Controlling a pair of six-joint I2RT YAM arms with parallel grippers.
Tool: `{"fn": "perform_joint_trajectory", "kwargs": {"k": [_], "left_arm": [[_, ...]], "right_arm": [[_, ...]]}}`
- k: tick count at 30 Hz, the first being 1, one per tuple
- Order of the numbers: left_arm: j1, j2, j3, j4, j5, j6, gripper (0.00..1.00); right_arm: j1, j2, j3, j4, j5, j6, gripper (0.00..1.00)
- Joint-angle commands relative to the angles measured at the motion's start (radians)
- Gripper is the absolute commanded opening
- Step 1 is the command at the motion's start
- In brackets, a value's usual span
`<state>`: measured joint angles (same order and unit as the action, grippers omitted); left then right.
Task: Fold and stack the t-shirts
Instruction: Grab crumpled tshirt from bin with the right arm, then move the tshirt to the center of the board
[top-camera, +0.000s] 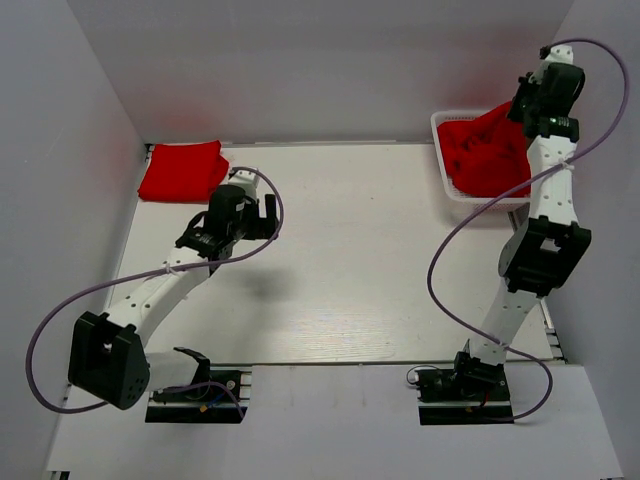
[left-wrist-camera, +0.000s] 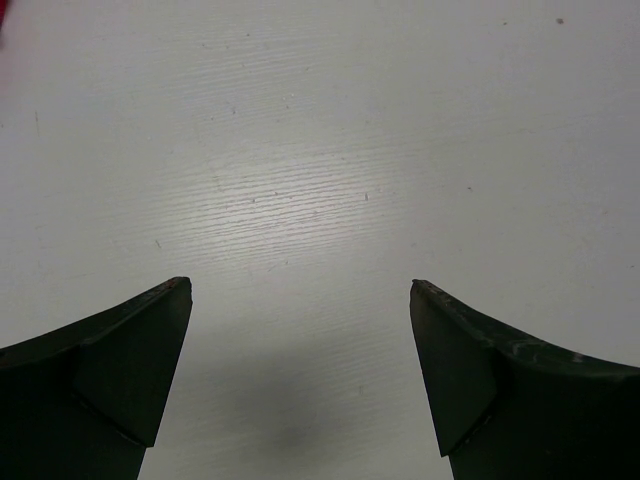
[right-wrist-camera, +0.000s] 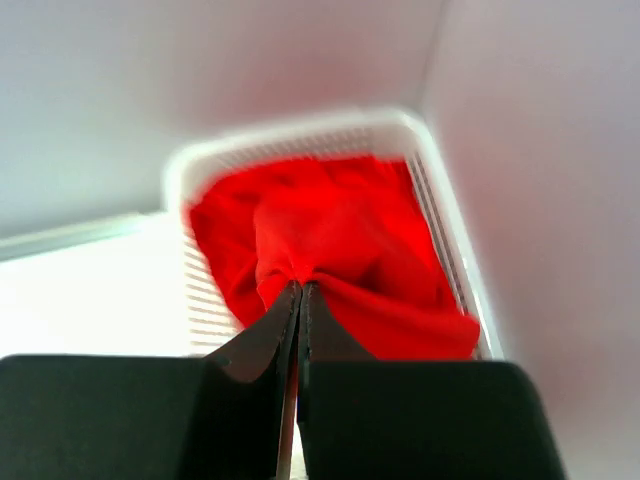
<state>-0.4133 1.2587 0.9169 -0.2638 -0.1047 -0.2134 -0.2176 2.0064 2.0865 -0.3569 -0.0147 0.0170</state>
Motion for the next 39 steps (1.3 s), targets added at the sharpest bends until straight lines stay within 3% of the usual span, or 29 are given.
{"fn": "perform_joint_trajectory", "kwargs": {"k": [1,8,17,24,25,28,32,34,36,37,38,39], "left_arm": [[0.005,-0.050,-0.016,0.009,-0.012,-0.007,1.00],[0.005,-0.111,-0.035,0.009,-0.012,-0.035,1.00],[0.005,-0.125,0.034,-0.012,-0.012,-0.061,1.00],[0.005,-0.150,0.118,-0.078,-0.082,-0.084,1.00],[0.005,-0.171,0.149,-0.131,-0.104,-0.084,1.00],[0.005,-0.197,0.149,-0.158,-0.133,-0.104,1.00],[0.005,-0.249,0.149,-0.201,-0.193,-0.145,1.00],[0.005,-0.269,0.140,-0.210,-0.214,-0.156,1.00],[0.005,-0.285,0.129,-0.230,-0.225,-0.184,1.00],[0.005,-0.297,0.129,-0.245,-0.225,-0.199,1.00],[0.005,-0.297,0.120,-0.245,-0.225,-0.199,1.00],[0.005,-0.308,0.120,-0.258,-0.225,-0.210,1.00]], "right_arm": [[0.003,-0.101,0.073,0.076,-0.131,0.000,0.00],[0.011,-0.207,0.164,0.147,-0.306,0.055,0.00],[0.070,-0.313,0.208,0.286,-0.680,0.150,0.00],[0.178,-0.339,0.248,0.436,-0.768,0.270,0.00],[0.261,-0.350,0.238,0.446,-0.774,0.258,0.00],[0.316,-0.360,0.198,0.429,-0.771,0.213,0.00],[0.453,-0.376,0.100,0.359,-0.768,0.097,0.00],[0.515,-0.386,-0.034,0.313,-0.730,0.060,0.00],[0.572,-0.429,-0.235,0.340,-0.691,0.000,0.00],[0.610,-0.480,-0.449,0.379,-0.630,0.006,0.00],[0.622,-0.480,-0.451,0.419,-0.613,0.006,0.00],[0.639,-0.504,-0.589,0.459,-0.596,0.024,0.00]]}}
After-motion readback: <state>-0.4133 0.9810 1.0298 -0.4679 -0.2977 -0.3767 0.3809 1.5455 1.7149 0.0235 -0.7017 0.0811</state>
